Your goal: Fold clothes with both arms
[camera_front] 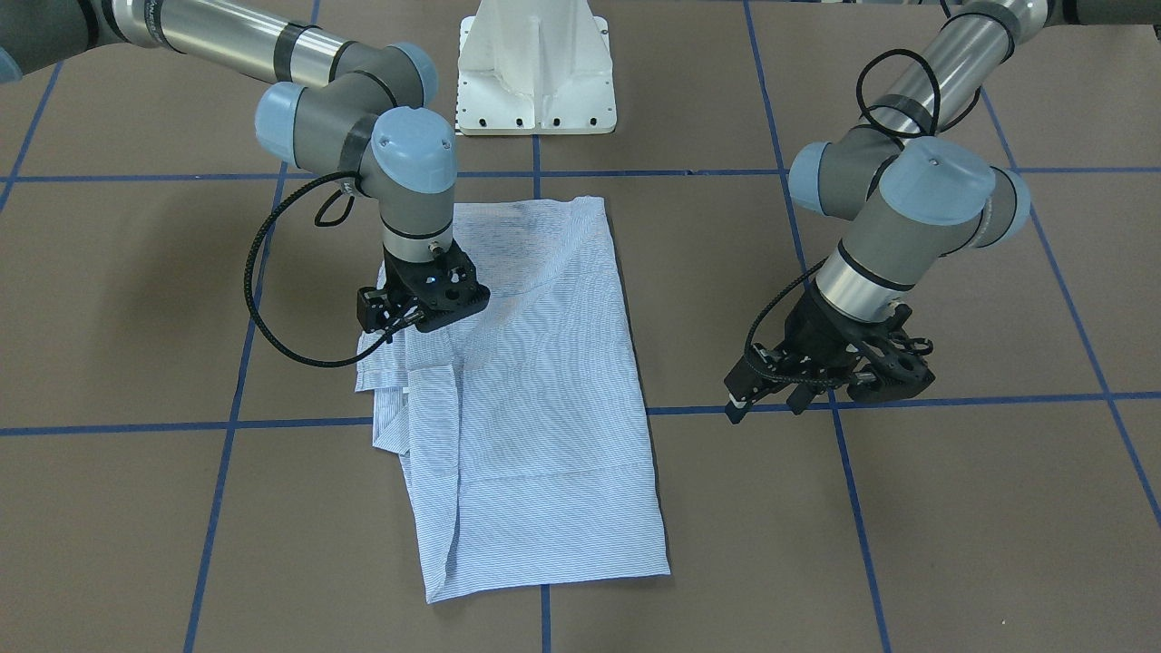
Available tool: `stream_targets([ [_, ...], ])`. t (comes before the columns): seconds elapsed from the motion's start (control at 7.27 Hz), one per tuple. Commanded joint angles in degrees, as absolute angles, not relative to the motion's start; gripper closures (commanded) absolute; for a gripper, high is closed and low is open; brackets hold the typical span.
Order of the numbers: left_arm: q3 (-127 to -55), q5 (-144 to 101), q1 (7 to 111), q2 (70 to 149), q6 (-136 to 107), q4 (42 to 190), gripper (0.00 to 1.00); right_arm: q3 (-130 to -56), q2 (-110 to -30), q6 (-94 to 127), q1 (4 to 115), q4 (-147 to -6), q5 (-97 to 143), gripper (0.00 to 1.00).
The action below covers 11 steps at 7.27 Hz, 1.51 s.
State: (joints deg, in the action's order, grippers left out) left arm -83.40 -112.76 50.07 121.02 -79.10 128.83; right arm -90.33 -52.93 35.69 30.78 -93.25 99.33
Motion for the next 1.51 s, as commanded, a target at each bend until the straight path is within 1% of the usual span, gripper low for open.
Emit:
stream_targets([
  [0.0,-83.4,-112.8,50.0,121.0,-79.1,128.8,0.0,-90.0,-53.1,35.7,30.3,-93.3,99.7,0.0],
  [0.55,-83.4,-112.8,50.0,121.0,-79.1,128.8,0.0,-90.1,-53.4,35.0,30.8,-96.0,99.5,0.0],
  [1.38,-85.0,-112.8,49.6,121.1,-79.2,128.2,0.0,-90.4,-59.0,28.4,38.9,-96.1,100.4,0.0],
])
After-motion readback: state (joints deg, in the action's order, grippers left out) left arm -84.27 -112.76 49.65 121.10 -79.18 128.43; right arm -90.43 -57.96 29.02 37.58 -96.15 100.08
